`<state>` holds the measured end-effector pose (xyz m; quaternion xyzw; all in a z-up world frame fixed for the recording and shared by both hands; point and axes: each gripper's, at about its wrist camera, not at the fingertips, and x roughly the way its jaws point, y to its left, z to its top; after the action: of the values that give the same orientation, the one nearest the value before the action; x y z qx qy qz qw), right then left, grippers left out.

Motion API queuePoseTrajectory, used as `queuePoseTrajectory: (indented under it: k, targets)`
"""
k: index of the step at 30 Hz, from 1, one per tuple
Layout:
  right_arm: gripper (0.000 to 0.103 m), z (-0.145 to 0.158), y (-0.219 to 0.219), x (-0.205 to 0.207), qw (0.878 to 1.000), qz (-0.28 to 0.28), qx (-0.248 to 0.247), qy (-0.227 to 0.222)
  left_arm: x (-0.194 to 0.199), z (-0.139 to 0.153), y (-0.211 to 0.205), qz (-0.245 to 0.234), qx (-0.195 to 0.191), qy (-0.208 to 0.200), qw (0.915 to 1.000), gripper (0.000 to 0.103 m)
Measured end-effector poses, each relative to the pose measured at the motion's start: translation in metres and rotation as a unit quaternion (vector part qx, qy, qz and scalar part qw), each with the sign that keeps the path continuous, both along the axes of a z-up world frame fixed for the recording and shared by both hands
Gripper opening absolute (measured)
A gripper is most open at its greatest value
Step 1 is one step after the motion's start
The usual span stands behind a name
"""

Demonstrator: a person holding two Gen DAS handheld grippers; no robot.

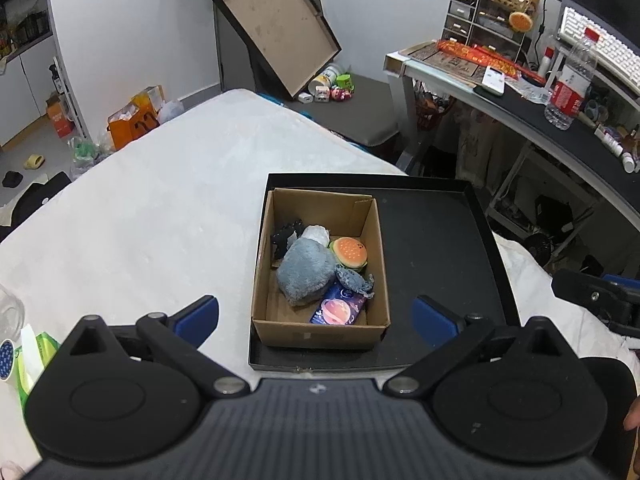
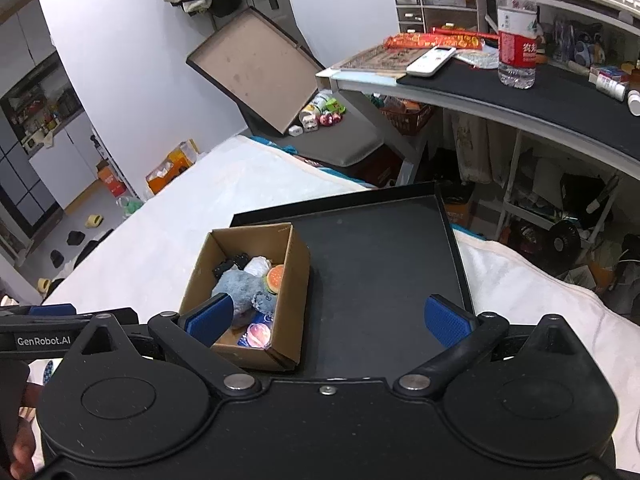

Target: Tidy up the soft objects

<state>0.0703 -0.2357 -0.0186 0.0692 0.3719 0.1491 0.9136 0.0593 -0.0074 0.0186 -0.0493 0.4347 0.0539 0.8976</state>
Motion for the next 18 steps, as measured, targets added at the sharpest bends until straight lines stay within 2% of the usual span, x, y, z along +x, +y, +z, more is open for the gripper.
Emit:
queuePoseTrajectory:
  k: [10,18]
  targets:
    - [0.103,0.018,-0.013,-0.031,0.999,-0.016,-0.015,-0.028,-0.038,0.024,-0.007,-0.008,0.004,-0.03,0.9995,0.102]
    - [0.103,0.031,-0.013,-0.057,0.998,-0.008,-0.036,-0.05,-0.065,0.035,-0.012,-0.012,-0.001,-0.046,0.9989,0.102]
